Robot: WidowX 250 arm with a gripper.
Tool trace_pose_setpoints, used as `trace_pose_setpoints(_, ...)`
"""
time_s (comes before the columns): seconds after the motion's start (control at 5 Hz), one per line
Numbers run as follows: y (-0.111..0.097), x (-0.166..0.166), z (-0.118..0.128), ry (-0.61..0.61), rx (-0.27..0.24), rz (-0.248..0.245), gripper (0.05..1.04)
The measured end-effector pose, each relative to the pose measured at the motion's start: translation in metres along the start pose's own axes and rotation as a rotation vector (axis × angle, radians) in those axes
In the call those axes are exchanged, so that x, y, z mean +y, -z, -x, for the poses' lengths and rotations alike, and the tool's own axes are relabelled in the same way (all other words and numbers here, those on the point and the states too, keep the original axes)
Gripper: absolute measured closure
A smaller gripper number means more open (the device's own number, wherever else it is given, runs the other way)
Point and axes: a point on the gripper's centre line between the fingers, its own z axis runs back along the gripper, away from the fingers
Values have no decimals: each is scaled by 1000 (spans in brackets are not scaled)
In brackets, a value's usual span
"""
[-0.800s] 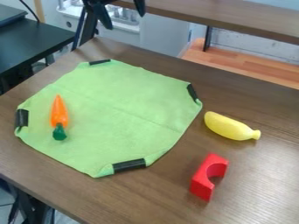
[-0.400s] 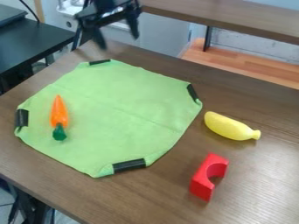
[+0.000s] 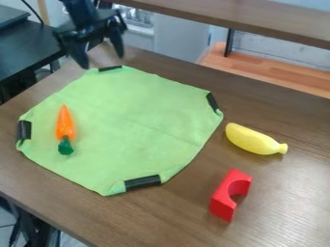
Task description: Move carrot to the right side of the table
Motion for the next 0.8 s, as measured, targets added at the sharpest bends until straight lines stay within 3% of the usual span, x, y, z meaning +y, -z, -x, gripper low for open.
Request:
trace_pose_setpoints(0.4,6,43,23,99,33,-44,85)
trace_pose_setpoints(0.8,23,66,30,120,-34,-109,85)
